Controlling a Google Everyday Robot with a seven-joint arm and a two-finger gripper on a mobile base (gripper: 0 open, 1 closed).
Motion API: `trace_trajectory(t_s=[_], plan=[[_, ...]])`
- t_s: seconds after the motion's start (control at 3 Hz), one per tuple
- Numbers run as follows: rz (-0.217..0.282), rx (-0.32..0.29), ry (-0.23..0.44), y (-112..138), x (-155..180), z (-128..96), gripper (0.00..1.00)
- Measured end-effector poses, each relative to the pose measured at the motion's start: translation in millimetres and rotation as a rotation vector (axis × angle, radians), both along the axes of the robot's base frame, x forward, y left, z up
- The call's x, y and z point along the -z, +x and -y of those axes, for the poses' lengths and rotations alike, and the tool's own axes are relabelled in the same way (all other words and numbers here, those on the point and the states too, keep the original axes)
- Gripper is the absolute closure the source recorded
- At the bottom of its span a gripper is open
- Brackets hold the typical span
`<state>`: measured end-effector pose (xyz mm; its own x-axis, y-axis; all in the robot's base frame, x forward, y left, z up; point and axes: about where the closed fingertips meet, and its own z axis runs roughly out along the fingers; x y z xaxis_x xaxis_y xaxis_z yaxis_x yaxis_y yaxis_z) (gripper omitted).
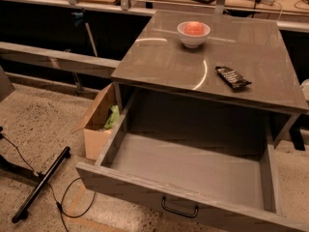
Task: Close top drawer
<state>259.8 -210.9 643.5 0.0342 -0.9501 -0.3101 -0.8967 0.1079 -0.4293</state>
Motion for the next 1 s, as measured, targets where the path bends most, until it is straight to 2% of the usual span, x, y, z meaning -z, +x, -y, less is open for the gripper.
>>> trace_trajectory(t_s=[0.33, 1.0], plan=[[0.057, 0.005, -0.037, 26, 1, 8, 1.0], [0.148, -0.009, -0.065, 69, -6, 4, 1.0]])
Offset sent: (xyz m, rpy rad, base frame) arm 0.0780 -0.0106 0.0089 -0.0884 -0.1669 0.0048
